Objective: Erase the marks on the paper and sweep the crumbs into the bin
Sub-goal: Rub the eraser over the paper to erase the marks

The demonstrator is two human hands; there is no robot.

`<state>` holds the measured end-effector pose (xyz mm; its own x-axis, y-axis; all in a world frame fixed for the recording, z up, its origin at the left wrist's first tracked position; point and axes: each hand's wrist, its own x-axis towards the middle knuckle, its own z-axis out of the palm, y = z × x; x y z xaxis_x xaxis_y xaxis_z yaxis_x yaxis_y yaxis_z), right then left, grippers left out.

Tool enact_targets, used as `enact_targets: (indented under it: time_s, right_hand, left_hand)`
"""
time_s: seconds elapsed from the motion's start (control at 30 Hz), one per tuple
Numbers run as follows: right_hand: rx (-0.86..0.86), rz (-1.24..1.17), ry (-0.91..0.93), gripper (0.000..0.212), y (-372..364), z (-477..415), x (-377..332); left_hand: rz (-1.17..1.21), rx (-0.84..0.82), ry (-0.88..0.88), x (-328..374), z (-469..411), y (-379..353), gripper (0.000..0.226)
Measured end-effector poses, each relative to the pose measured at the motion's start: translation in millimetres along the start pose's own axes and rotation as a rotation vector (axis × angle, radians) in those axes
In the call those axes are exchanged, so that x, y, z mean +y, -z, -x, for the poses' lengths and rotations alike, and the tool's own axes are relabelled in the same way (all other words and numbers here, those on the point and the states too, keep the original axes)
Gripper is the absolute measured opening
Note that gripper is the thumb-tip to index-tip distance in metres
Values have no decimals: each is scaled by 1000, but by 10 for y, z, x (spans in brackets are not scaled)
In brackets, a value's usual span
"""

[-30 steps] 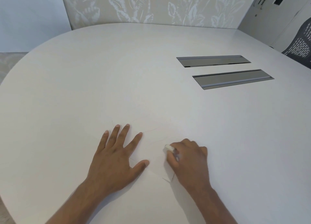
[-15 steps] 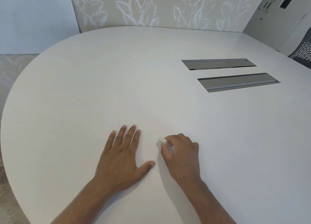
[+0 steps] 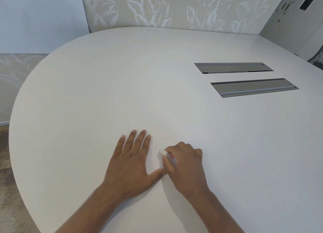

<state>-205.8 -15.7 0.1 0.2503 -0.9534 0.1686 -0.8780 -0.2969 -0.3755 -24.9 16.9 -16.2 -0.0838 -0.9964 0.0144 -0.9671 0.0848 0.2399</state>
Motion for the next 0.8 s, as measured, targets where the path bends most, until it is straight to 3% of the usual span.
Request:
enact_targets:
  time_s: [0.07,0.2,0.37,0.43,0.53,0.6,0.8]
  right_hand:
    - [-5,32,44,20,-12,29,-14]
    - [62,55,-86,20,72,-77,106]
    - [-80,-39,64,24,46,60,-39]
    - [-84,-150,19,25,49,48,12]
    - [150,-329,-202,11,122,-15,192]
    - [242,-338,-319,14,188,-48,279]
    - [91,-170,-243,15,124,-25,177]
  left_hand:
    - [6,5,1,0,0,-15,114]
    - [23,-1,-1,-18,-5,-23,112]
    - [22,22,-6,-2,-2,-24,113]
    - [36,21,-2,-18,2,-37,111]
    - [34,13,-9,-22,3,-39,111]
    - [34,19,-8,-12,-1,-34,112]
    - [2,10,-6,-13,-4,-31,113]
